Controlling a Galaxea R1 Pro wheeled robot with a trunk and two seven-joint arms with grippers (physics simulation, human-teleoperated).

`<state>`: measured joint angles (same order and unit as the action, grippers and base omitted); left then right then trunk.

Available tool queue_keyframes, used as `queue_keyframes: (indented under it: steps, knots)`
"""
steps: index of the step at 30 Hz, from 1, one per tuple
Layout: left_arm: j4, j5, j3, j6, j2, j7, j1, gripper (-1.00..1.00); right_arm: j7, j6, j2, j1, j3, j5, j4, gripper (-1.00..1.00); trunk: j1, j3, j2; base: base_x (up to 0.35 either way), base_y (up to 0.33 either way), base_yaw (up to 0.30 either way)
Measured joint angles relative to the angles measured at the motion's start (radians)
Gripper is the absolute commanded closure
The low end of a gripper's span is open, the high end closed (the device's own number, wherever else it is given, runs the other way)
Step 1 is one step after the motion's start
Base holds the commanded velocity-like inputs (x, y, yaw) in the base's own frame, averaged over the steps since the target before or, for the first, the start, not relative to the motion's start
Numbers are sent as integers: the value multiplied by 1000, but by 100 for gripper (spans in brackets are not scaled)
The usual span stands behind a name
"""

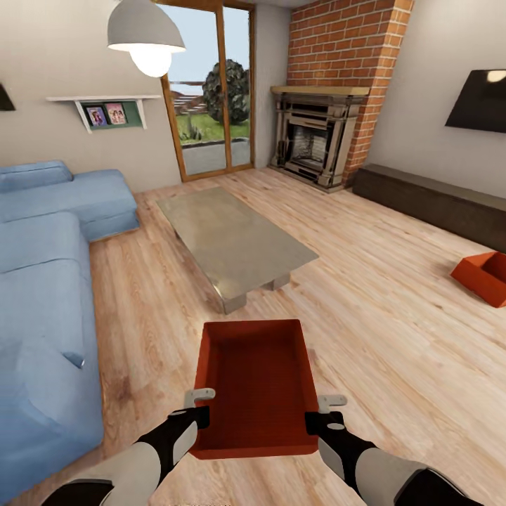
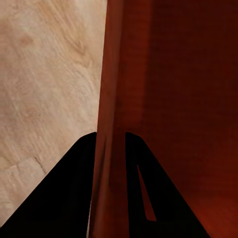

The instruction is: Move the two storage containers from the living room to the garage. In the garage, place one container on the floor and stack the other container on top of it (either order is fine).

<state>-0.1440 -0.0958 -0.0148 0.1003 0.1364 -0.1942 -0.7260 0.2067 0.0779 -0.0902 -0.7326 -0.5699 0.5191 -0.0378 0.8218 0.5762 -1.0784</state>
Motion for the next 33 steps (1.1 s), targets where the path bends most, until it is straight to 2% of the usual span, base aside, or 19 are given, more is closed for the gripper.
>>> queue_keyframes:
  steps: [6,10,26,33]
  knots:
    - [1,-1,0,-1,0,0,0,100,0,0,0,0,0,0,0,100,0,0,0,0,0,287]
    - [1,2,-2,-1,1,-1,0,100,0,0,0,0,1,-2,0,100,0,0,0,-28,-6,73]
    - [1,3,-2,0,1,0,0,100,0,0,0,0,1,0,1,100,1,0,0,-280,-112,2]
    - [0,2,-3,-2,1,0,0,100,-1,0,1,0,-2,1,-1,100,0,0,0,-70,-11,132]
